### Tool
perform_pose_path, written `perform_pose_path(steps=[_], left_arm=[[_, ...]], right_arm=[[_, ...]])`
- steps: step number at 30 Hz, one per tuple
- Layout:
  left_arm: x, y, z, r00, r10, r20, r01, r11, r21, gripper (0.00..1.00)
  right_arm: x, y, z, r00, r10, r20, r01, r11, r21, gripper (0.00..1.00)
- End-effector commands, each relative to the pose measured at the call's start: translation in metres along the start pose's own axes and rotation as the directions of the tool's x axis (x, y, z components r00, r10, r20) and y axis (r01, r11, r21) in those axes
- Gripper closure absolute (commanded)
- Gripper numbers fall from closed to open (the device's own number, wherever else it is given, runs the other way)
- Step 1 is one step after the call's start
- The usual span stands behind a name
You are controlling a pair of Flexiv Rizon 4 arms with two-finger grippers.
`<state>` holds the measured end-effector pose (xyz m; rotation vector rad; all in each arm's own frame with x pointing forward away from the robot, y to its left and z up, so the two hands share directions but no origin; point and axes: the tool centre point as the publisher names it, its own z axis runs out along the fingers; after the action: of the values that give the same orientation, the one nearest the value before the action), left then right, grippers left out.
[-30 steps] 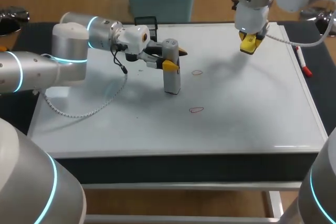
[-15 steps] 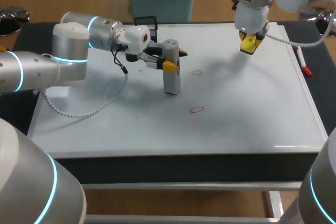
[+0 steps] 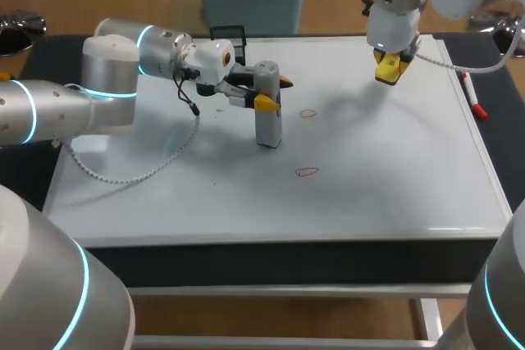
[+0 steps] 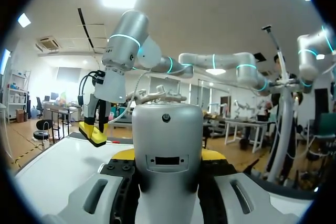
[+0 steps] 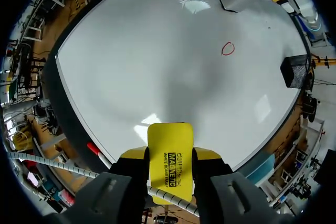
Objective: Pick up the inspection probe, press it on each red-marked spot on the whiteboard one by one, put down the probe, pick up the eraser, and wipe off all the red marks.
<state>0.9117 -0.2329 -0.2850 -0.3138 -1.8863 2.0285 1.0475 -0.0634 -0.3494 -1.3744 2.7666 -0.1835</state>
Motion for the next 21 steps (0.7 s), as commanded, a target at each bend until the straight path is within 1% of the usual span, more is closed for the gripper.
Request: perform_pose_path(steps=[1,4,8,12,16,21], left_arm=[[0.001,-0.01,-0.002,1.0,0.009,0.015,-0.009,1.0,0.012,1.0],[0.001,-0.021,-0.009,0.999,0.019,0.03,-0.02,1.0,0.003,1.0],[0.001,-0.037,-0.03,0.997,0.042,0.068,-0.041,0.999,-0.018,1.0],[0.0,-0.049,-0.057,0.992,0.048,0.12,-0.044,0.998,-0.04,1.0],[-0.002,-0.058,-0.089,0.98,0.048,0.191,-0.035,0.997,-0.075,1.0],[-0.003,-0.068,-0.126,0.964,0.063,0.258,-0.043,0.996,-0.084,1.0]], right_arm=[[0.0,-0.001,-0.001,1.0,-0.001,-0.003,0.001,1.0,0.001,1.0],[0.0,-0.001,-0.001,1.0,-0.001,-0.003,0.001,1.0,0.001,1.0],[0.0,-0.001,-0.001,1.0,-0.001,-0.003,0.001,1.0,0.001,1.0],[0.0,-0.001,-0.001,1.0,-0.001,-0.003,0.001,1.0,0.001,1.0],[0.0,-0.001,-0.001,1.0,-0.001,-0.003,0.001,1.0,0.001,1.0],[0.0,-0.001,-0.001,1.0,-0.001,-0.003,0.001,1.0,0.001,1.0]])
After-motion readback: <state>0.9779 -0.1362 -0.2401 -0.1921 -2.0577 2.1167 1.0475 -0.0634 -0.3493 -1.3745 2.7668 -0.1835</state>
